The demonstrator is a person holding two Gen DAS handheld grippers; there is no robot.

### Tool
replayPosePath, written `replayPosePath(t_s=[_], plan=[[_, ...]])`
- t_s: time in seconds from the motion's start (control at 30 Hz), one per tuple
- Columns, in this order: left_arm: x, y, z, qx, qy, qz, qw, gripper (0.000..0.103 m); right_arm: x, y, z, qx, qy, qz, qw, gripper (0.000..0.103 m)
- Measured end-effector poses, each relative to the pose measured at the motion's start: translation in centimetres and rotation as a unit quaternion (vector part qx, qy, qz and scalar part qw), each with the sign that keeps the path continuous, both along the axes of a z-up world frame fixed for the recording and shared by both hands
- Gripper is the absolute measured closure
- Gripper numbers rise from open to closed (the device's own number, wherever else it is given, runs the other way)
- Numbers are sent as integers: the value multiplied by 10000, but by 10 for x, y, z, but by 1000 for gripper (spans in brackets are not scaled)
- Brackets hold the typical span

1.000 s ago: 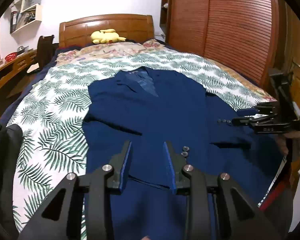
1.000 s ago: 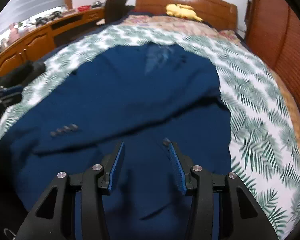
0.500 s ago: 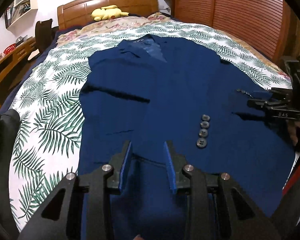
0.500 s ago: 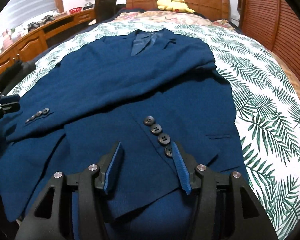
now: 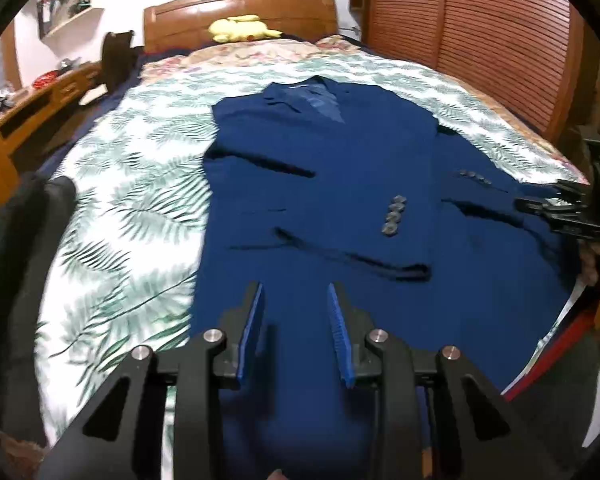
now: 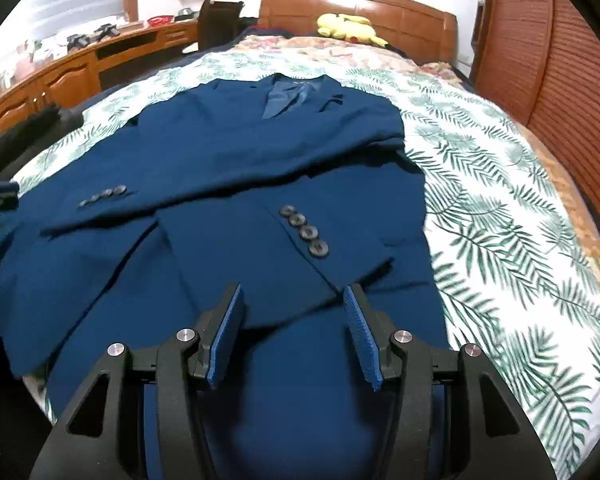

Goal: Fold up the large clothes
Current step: 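Move both open tools down to the blazer hem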

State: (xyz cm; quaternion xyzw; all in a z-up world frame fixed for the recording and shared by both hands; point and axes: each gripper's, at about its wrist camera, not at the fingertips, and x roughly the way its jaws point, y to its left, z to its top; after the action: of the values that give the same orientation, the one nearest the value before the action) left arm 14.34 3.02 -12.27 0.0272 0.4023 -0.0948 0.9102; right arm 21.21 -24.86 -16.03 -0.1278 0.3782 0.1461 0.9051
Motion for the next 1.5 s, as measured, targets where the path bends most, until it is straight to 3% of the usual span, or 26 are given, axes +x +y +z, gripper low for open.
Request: replayPosePath(t_s=[0.33, 0.53, 0.87, 1.2, 1.5], plan=[[-20, 47, -17, 82, 297, 576, 9979, 71, -27, -24, 0, 17, 1, -260, 9997, 50], [-18, 59, -34, -4, 412, 639, 9971, 67, -27, -29, -15, 67, 162, -339, 9993, 50], [-2, 79, -45, 224, 331, 968, 9945, 47, -31, -35, -18, 201, 109, -328, 9992, 50], [-3, 85, -44, 280, 263, 1020, 9940, 41, -35, -37, -16, 261, 123, -350, 9990, 49], [-35, 69, -25, -134, 263, 589, 9978, 41, -44, -49, -9, 34, 156, -496, 9986, 49]])
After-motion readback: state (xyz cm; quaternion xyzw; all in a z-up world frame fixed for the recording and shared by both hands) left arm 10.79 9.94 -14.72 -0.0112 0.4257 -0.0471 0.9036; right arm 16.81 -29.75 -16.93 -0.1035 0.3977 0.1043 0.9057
